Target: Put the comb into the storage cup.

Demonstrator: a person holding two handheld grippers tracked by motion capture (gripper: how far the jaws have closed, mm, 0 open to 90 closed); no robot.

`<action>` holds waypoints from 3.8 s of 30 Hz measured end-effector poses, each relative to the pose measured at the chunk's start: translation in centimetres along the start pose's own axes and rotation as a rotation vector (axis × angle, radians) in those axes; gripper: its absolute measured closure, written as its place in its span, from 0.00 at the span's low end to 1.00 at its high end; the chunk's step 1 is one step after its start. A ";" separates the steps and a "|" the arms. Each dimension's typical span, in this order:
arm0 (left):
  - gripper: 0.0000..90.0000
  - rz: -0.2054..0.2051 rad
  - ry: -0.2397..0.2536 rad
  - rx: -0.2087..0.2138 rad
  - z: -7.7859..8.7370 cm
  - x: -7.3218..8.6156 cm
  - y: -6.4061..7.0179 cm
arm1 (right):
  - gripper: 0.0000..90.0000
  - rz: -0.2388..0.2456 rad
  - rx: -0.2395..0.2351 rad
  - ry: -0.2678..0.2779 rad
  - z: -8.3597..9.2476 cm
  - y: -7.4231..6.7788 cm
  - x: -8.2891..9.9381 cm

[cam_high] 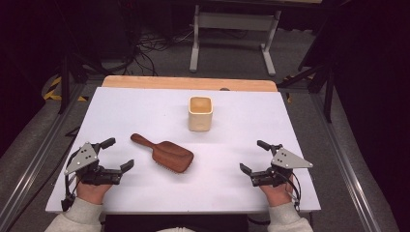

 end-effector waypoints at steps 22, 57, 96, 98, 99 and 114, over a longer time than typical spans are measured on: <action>0.07 -0.002 -0.052 0.045 -1.0 -2.2 -0.5 | 0.02 0.001 -0.011 0.018 0.2 -0.1 -0.1; 0.19 -0.036 -0.200 0.113 -7.1 -7.0 -2.9 | 0.02 -0.008 -0.037 0.037 0.3 0.0 -0.1; 1.00 -0.186 -0.710 0.016 -13.2 -5.4 -4.7 | 0.02 -0.011 -0.064 0.041 0.2 -0.1 -0.1; 1.00 -0.209 -0.747 0.019 -13.6 -5.2 -4.5 | 0.02 -0.012 -0.064 0.039 0.2 -0.1 0.0; 1.00 -0.232 -0.771 0.014 -13.9 -5.0 -4.4 | 0.02 -0.014 -0.066 0.037 0.2 -0.1 0.0; 1.00 -0.253 -0.898 0.033 -13.5 -3.7 -4.4 | 0.02 -0.022 -0.072 0.039 0.2 0.0 0.1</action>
Point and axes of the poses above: each handheld gripper's, and its own axes: z roughly backward along the jaws, x roughly out of its underside, y roughly to its right, the point moved 2 cm from there along -z, roughly forward along the jaws, and after that the axes turned 9 degrees about z, right-handed, at the moved point
